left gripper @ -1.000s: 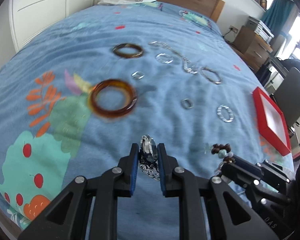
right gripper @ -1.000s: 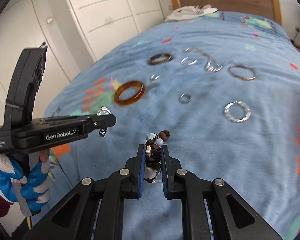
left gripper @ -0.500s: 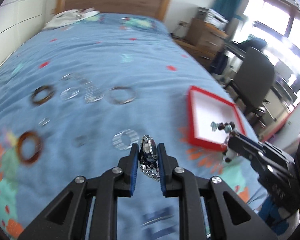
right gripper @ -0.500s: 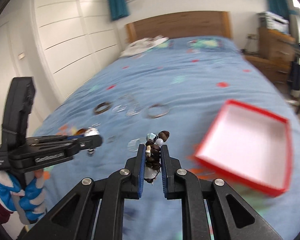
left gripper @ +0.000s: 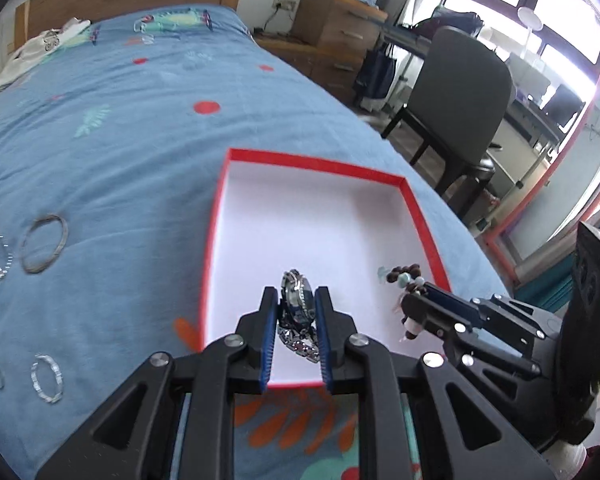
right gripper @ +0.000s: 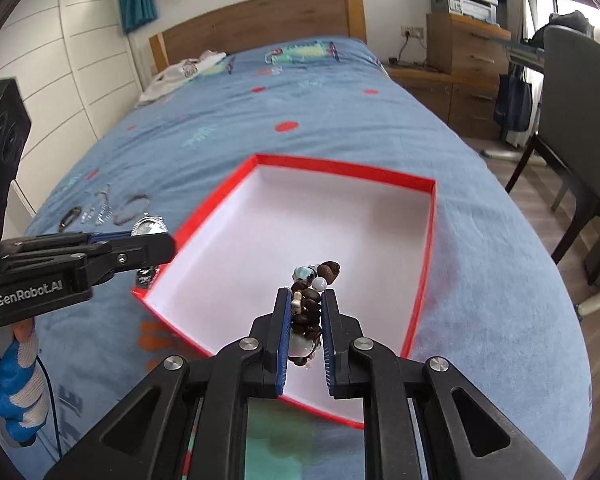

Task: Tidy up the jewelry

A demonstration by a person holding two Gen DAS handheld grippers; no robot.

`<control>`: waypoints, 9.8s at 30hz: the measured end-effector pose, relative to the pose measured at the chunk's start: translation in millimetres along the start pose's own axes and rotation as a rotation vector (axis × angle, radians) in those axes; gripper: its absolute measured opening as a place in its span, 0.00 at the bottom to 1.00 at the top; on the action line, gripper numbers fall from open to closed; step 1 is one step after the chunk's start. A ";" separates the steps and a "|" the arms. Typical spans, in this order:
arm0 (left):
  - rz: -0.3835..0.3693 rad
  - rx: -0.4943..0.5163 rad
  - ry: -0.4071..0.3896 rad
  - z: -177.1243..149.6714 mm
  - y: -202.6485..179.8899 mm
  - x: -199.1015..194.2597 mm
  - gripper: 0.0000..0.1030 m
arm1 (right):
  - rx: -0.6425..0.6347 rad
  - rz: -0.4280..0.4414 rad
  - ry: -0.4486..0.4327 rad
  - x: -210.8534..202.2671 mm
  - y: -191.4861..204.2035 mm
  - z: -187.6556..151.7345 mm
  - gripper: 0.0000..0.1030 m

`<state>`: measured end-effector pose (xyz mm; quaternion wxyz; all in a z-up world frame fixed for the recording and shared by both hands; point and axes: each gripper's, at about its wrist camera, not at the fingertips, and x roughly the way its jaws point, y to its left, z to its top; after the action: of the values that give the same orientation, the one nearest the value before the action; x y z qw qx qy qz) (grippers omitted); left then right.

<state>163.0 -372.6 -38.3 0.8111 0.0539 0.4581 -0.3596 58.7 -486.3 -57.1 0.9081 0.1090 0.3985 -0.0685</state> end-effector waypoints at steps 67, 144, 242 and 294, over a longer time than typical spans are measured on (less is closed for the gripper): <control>0.346 -0.250 -0.070 -160.1 251.2 -178.7 0.40 | -0.163 0.190 0.048 -26.1 226.9 -32.4 0.45; 0.104 0.049 -0.052 -19.6 39.4 -57.1 0.18 | -0.097 0.033 -0.027 -27.8 37.2 18.5 0.38; 0.543 -0.297 -0.229 -183.1 264.9 -355.3 0.37 | -0.259 0.198 -0.119 -144.0 225.2 -0.8 0.44; 0.484 -0.431 -0.056 -170.9 444.6 -168.5 0.09 | -0.382 0.499 0.148 148.9 426.4 2.3 0.42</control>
<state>269.9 115.7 -112.4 0.8781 -0.0217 0.4751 -0.0522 250.6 -80.3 -104.5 0.8695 0.0356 0.4301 0.2405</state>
